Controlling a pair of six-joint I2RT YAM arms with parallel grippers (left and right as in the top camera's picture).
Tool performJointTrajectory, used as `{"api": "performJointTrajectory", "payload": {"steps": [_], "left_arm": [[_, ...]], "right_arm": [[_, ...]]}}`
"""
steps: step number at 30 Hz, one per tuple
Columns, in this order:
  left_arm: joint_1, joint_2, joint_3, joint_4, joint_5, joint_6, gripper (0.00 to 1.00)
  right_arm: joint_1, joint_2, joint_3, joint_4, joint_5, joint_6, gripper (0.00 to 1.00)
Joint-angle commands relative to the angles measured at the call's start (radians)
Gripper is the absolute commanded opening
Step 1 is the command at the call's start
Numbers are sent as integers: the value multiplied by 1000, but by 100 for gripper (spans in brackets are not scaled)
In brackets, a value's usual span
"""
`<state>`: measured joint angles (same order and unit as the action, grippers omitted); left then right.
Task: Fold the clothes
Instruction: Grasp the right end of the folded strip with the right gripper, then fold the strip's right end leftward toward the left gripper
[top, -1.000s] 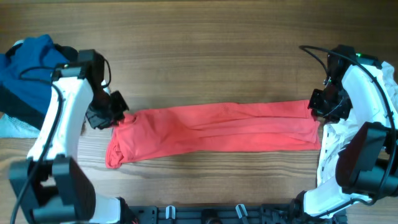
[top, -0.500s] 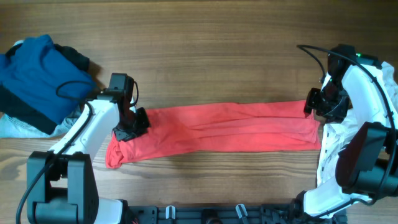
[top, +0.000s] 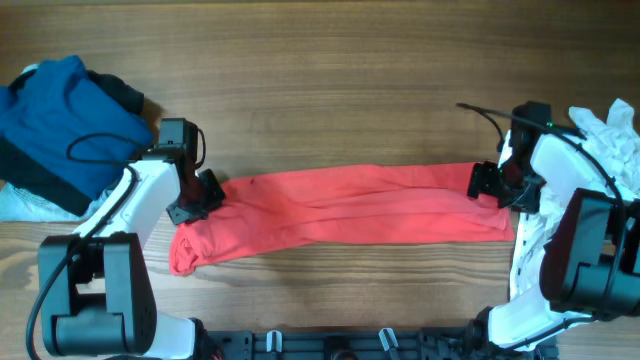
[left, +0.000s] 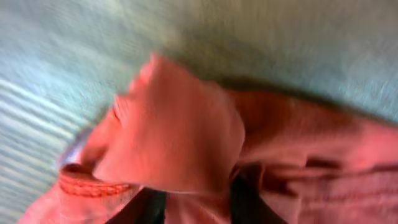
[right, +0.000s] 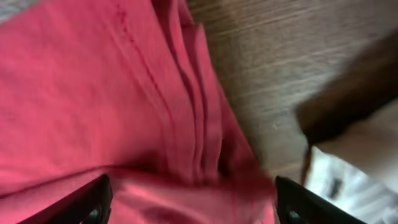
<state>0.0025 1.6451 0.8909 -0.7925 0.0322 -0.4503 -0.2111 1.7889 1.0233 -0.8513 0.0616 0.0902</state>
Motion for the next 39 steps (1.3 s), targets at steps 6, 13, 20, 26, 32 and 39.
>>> {"api": "performJointTrajectory", "payload": {"steps": [6, 13, 20, 26, 32, 39], "left_arm": [[5, 12, -2, -21, 49, -2, 42], [6, 8, 4, -28, 50, 21, 40], [22, -50, 188, -185, 58, 53, 58], [22, -56, 190, -203, 91, 53, 60], [22, -56, 189, -217, 91, 53, 60], [22, -56, 189, -235, 91, 54, 60]], "right_arm": [[-3, -12, -133, 154, -278, -120, 78], [-4, -13, -119, 154, -260, -109, 4], [-61, -29, 211, -74, -61, -23, 4], [110, -65, 296, -202, -148, -56, 4], [426, -60, 294, -222, -152, 93, 4], [636, 2, 293, -167, -164, 182, 29]]}}
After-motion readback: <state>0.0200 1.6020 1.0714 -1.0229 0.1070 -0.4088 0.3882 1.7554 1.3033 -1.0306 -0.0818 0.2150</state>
